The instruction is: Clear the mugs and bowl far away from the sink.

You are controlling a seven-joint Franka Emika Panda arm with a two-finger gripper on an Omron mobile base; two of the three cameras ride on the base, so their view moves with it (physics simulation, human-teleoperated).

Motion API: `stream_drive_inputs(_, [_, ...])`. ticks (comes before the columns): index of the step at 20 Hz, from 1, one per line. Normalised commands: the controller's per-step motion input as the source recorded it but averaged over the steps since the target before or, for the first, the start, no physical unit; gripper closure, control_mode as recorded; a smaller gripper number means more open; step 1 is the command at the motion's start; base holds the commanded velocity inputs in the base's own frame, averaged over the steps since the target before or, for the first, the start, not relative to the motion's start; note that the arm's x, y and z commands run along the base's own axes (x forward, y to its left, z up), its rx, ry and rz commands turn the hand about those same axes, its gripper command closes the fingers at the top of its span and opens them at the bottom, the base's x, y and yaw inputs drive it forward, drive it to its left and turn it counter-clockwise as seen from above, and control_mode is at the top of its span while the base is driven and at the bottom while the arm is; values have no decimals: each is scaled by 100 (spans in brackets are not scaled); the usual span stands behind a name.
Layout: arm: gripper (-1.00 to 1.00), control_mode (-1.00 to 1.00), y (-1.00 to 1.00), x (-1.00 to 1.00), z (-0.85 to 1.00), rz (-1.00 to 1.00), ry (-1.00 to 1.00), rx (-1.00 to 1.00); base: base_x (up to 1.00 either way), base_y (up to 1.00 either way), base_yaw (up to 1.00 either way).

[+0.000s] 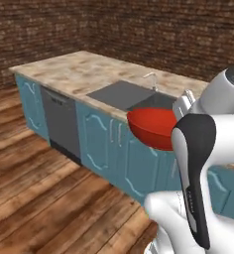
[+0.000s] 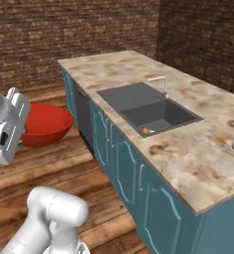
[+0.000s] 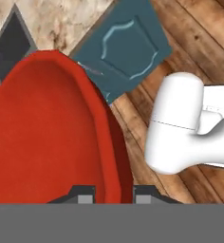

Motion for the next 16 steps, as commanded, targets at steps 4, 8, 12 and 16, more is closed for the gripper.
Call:
stream_drive_inputs(4, [100,100,0,0,0,0,0,0,1,0,100])
stream_drive_inputs(8, [100,100,0,0,0,0,0,0,3,-3,100])
stream_drive_inputs(12, [100,100,0,0,0,0,0,0,4,-4,100])
stream_drive_inputs(16, [100,100,0,0,0,0,0,0,17,-18,95])
